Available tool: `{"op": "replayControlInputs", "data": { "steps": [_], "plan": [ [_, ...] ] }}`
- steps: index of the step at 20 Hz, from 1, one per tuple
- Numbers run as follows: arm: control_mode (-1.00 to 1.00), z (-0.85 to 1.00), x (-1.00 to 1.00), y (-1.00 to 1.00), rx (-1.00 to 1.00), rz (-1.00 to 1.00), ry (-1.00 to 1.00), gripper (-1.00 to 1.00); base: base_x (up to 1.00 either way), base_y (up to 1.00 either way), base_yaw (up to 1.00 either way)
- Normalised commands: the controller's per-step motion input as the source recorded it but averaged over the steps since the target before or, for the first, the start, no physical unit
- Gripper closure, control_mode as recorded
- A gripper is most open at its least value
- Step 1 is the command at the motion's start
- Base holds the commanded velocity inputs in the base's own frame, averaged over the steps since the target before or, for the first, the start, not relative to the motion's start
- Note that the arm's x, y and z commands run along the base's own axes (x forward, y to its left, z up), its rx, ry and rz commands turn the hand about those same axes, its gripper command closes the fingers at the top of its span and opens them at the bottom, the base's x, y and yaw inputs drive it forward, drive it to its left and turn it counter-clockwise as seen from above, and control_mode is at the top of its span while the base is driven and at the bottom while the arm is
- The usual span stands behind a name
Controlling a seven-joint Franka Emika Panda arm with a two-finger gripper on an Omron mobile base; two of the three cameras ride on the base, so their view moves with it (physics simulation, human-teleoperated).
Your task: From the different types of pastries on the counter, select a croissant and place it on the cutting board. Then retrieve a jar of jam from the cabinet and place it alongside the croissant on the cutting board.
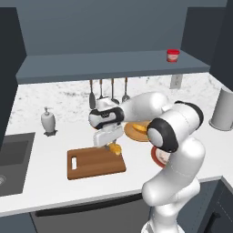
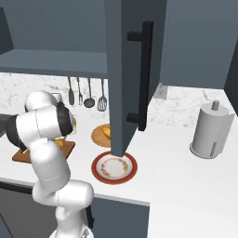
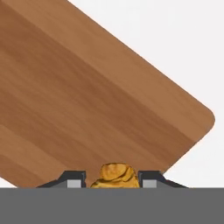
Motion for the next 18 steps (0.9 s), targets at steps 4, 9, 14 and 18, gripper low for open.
{"op": "replayControlInputs", "data": {
  "steps": [4,9,14,18],
  "plan": [
    [-1.00,-0.73,0.18,0.27,-0.06,0.00,0.02,1.00,0.00,0.00,0.00],
    [-1.00,-0.63,-0.03,0.21,-0.06,0.01,-0.05,1.00,0.00,0.00,0.00],
    [-1.00,-0.49,-0.10,0.20,-0.01,0.00,-0.01,1.00,0.00,0.00,0.00],
    [-1.00,-0.67,-0.45,0.20,0.00,0.01,0.00,-1.00,0.00,0.00,0.00]
  ]
}}
